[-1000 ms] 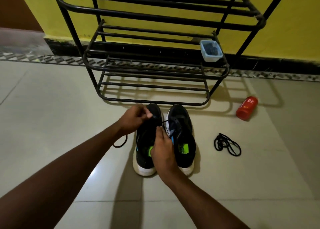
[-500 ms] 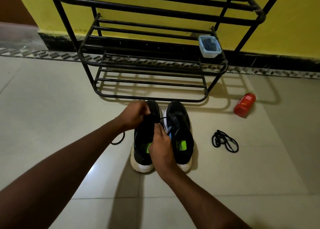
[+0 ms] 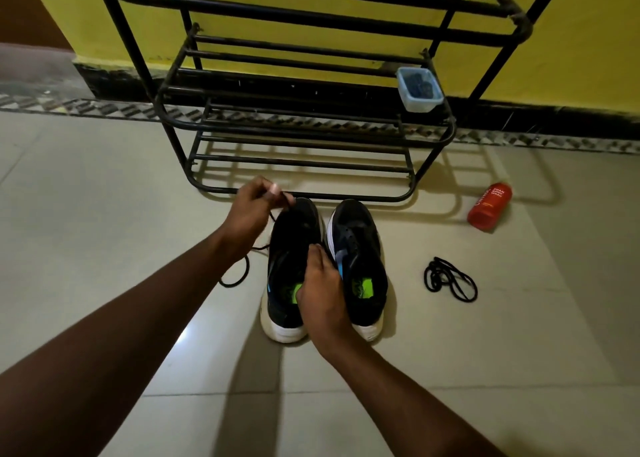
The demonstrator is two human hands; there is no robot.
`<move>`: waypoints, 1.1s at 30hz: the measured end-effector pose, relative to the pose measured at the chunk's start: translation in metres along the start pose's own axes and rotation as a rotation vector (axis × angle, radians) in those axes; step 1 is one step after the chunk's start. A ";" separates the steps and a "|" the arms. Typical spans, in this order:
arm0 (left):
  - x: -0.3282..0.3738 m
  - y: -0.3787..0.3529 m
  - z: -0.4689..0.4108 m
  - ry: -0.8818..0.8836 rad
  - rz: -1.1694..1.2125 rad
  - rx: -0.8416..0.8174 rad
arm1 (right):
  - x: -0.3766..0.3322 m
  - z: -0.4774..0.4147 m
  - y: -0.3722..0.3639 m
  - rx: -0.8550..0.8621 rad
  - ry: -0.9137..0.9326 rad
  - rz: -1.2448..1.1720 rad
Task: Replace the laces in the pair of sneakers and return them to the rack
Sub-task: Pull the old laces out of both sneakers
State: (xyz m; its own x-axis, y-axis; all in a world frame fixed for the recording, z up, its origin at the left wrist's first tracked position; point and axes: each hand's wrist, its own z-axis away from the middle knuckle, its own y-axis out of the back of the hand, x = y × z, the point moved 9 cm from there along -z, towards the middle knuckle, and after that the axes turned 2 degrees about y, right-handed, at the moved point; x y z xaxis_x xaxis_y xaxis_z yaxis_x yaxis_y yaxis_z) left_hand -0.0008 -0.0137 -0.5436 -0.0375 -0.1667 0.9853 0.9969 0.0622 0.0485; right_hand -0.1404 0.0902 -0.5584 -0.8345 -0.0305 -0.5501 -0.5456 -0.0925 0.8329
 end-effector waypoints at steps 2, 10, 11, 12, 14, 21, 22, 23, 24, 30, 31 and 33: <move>-0.003 0.001 -0.001 0.058 0.147 0.020 | 0.000 0.000 0.000 -0.011 0.004 -0.001; 0.005 -0.022 -0.005 -0.399 -1.245 -0.299 | 0.000 0.000 -0.001 -0.020 0.009 0.027; 0.010 -0.020 -0.005 -0.397 -1.170 -0.229 | 0.000 0.000 -0.001 -0.017 0.006 0.021; 0.015 -0.014 -0.006 -0.373 -1.025 -0.150 | 0.000 -0.001 -0.001 -0.019 0.006 0.022; 0.015 -0.002 -0.006 -0.245 -0.536 -0.090 | -0.001 -0.001 0.000 -0.033 0.010 0.033; 0.033 0.003 0.002 -0.330 -0.599 -0.020 | 0.001 -0.001 -0.002 -0.021 -0.007 0.037; 0.037 0.001 0.005 -0.429 -0.864 -0.008 | 0.001 -0.001 -0.002 -0.028 -0.005 0.036; 0.039 0.001 0.008 -0.484 -1.057 -0.003 | 0.001 -0.001 -0.003 -0.034 -0.007 0.039; 0.035 0.002 0.007 -0.499 -1.171 -0.012 | 0.002 -0.001 -0.002 -0.035 -0.009 0.042; -0.020 0.011 0.021 -0.205 -0.970 -0.365 | 0.000 -0.008 0.005 -0.005 -0.019 0.023; -0.026 0.009 0.027 -0.232 -1.043 -0.386 | -0.001 -0.010 0.008 0.003 -0.024 0.007; -0.037 0.001 0.039 -0.278 -1.145 -0.419 | -0.003 -0.013 0.014 0.013 -0.028 -0.019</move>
State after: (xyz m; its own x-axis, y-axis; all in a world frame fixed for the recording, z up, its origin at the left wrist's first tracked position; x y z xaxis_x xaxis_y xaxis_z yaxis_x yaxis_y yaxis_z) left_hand -0.0010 0.0311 -0.5732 -0.8597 0.2981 0.4149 0.3250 -0.3073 0.8944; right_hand -0.1443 0.0765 -0.5463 -0.8257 -0.0011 -0.5641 -0.5622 -0.0802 0.8231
